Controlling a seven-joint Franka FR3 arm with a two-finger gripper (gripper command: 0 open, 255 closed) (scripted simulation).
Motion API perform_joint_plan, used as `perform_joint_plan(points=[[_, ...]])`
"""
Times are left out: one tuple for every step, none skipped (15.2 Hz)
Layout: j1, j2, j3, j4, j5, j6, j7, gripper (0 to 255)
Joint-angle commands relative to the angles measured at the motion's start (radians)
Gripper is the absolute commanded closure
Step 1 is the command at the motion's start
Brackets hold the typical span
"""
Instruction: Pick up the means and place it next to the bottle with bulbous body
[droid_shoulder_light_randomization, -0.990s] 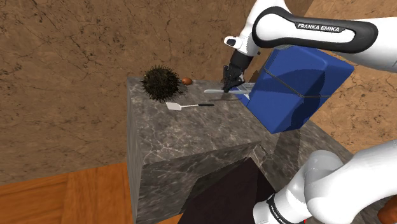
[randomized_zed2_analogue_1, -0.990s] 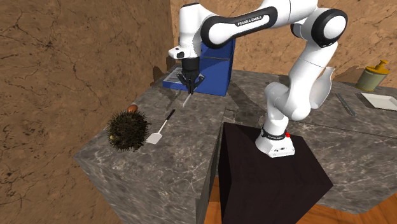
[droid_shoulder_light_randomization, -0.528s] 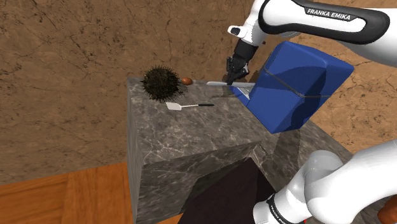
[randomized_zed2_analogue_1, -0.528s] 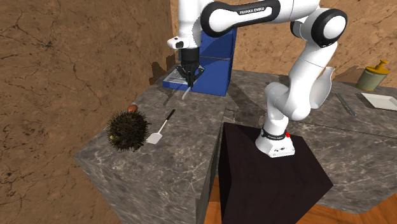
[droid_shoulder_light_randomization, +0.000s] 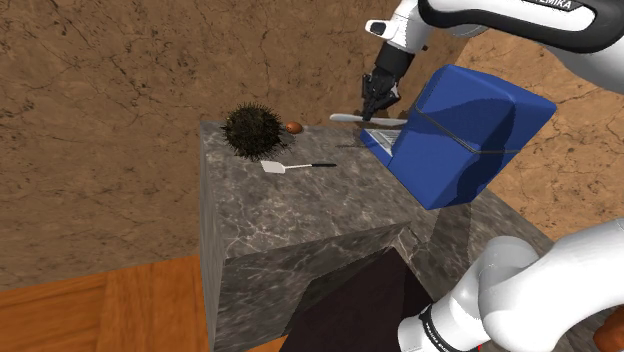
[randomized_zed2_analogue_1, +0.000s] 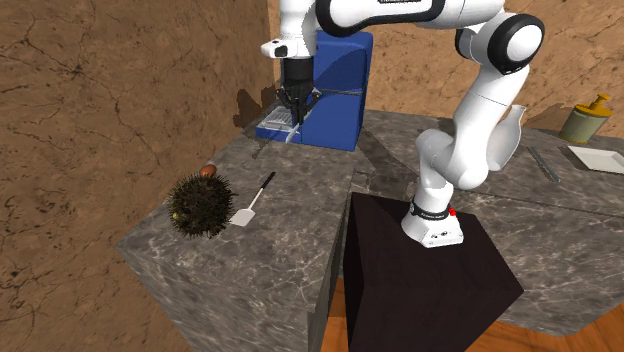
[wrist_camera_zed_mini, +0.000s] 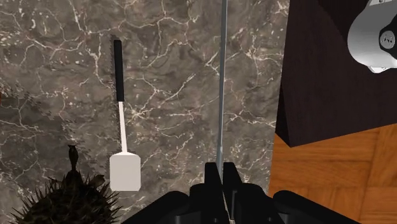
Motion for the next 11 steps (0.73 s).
perform_joint_plan(points=[[0.000, 0.007, -0.001, 0.038, 0.002, -0.031, -0.002, 255], [0.001, 0.011, -0.001, 0.055, 0.002, -0.045, -0.002, 255], [0.001, 0.015, -0.001, 0.072, 0.003, -0.058, -0.002, 255], [0.002, 0.019, -0.001, 0.090, 0.004, -0.072, -0.002, 255], [0.002, 0.023, -0.001, 0.108, 0.005, -0.086, -0.003, 255], [0.002, 0.027, -0.001, 0.126, 0.006, -0.100, -0.003, 255], [0.003, 0.032, -0.001, 0.145, 0.007, -0.113, -0.003, 255], [0.003, 0.037, -0.002, 0.163, 0.008, -0.127, -0.004, 255], [0.004, 0.042, -0.002, 0.183, 0.009, -0.141, -0.004, 255], [0.004, 0.048, -0.002, 0.202, 0.010, -0.156, -0.005, 255], [0.004, 0.050, -0.003, 0.210, 0.011, -0.161, -0.005, 255]])
